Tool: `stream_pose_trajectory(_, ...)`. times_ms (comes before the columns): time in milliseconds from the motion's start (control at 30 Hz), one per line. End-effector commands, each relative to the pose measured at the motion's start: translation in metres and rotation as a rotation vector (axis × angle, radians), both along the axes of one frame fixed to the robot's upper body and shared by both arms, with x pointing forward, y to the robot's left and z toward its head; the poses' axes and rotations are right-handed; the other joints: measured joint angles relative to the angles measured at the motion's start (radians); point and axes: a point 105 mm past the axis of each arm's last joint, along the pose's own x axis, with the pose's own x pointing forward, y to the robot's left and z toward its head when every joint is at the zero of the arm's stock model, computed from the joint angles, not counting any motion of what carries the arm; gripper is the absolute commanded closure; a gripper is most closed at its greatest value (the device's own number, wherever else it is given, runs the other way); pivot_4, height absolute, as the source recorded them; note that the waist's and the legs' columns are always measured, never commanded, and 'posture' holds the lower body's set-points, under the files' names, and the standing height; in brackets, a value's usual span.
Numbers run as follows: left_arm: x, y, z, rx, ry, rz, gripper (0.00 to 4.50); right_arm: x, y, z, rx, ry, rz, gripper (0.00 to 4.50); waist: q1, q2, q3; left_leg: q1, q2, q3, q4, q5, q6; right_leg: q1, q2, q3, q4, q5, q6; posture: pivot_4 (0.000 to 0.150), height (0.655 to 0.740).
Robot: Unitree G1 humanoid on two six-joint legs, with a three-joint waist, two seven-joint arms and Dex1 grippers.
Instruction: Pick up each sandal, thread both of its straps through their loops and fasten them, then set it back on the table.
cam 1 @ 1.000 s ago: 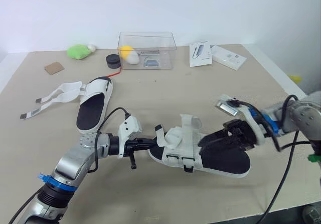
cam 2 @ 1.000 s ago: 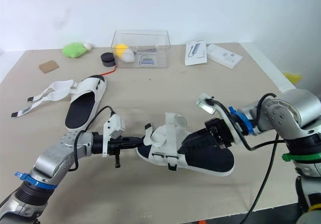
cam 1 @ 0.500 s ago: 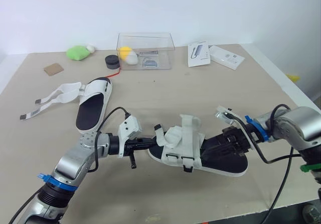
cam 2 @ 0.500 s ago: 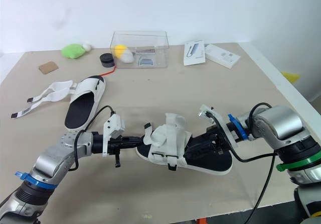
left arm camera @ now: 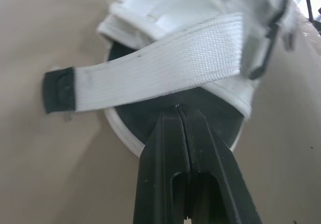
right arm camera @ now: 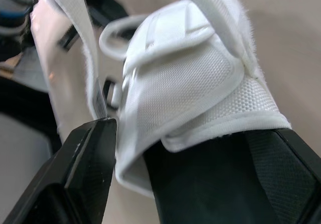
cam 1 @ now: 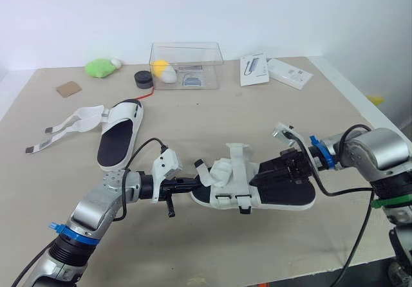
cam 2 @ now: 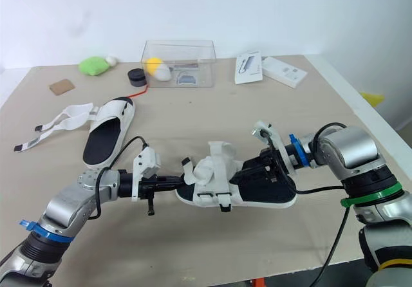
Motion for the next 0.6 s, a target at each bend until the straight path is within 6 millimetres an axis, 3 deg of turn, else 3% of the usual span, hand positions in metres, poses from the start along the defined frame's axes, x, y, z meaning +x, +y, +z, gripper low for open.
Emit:
stream_pose_trajectory(33,-0.003,-0.002,-0.003,0.009,0.014,-0.010,4.50,0.018,0.001,0.019,0.029,-0.136,-0.059,0.18,-0.001,0.000,0.000,0.000,0.000,0.000,0.000,0.000,0.000,0.000,0.000,0.000,0.000,0.000,0.000,0.150,0.7400)
stream_pose_trajectory(167,-0.003,-0.002,-0.003,0.010,0.015,-0.011,4.50,0.014,0.006,0.022,0.051,-0.106,-0.030,0.18,0.000,0.000,0.000,0.000,0.000,0.000,0.000,0.001,0.001,0.000,0.000,0.000,0.000,0.001,0.000,0.150,0.7400)
stream_pose_trajectory(267,-0.002,-0.001,-0.003,0.010,0.015,-0.007,4.50,0.015,0.001,0.018,0.031,-0.127,-0.026,0.18,0.000,0.000,0.000,0.000,0.000,0.000,0.000,0.001,0.001,0.000,0.000,0.000,0.000,0.001,0.000,0.150,0.7400)
stream_pose_trajectory(433,-0.003,0.000,-0.003,0.009,0.017,-0.001,4.50,0.017,-0.017,0.033,0.050,-0.173,-0.013,0.18,0.000,0.000,0.000,0.000,0.000,0.000,0.000,0.001,0.001,0.000,0.000,0.000,0.000,0.001,0.000,0.150,0.7400)
stream_pose_trajectory(600,-0.002,0.000,-0.003,0.011,0.017,-0.002,4.50,-0.011,-0.023,0.057,0.137,-0.122,0.129,0.18,0.000,0.001,0.001,0.000,0.000,0.000,0.000,0.001,0.001,0.000,0.000,0.000,0.000,0.001,0.000,0.150,0.7400)
